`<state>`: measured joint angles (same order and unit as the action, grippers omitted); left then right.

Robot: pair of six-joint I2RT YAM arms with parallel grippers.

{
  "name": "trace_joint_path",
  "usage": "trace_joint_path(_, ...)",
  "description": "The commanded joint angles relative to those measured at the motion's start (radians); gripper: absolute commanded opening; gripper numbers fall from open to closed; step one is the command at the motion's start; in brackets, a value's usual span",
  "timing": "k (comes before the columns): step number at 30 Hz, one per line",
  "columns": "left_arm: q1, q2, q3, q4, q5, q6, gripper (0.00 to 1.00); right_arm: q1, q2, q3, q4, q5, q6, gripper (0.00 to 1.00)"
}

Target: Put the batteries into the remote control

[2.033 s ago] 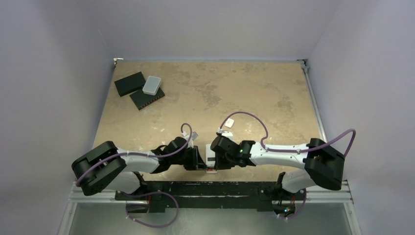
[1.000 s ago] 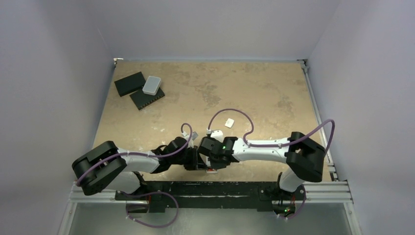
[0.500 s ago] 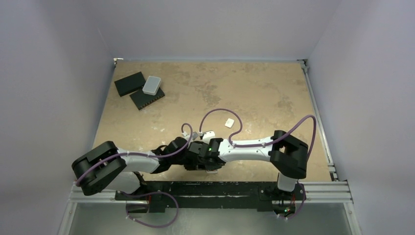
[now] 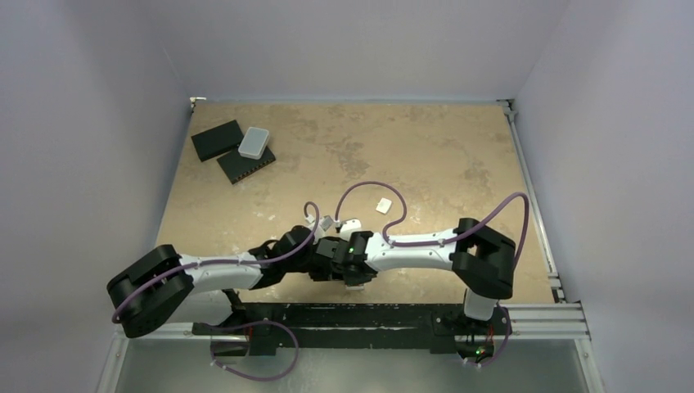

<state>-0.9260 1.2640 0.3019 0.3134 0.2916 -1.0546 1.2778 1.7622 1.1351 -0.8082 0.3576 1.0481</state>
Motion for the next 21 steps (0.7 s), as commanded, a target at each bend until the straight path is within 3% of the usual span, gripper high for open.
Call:
trace_joint_path(1,-0.005,-0.037,0.066,-0.052,-0.022,0.04,0.03,0.003,-0.039,-0.007,-0.037,0.044,0.024,0.17)
trace_joint_path(15,-0.006,-0.061,0.226,-0.307,-0.131,0.112,0.04,0.002,-0.245,-0.043,-0.023,0.087,-0.004,0.27)
trace_joint_path(17,-0.005,-0.061,0.265,-0.374,-0.163,0.129,0.08,0.002,-0.276,-0.07,-0.004,0.084,-0.009,0.29)
trace_joint_path(21,-0.003,-0.038,0.367,-0.472,-0.233,0.187,0.25,0.002,-0.333,-0.138,0.058,0.056,-0.023,0.35)
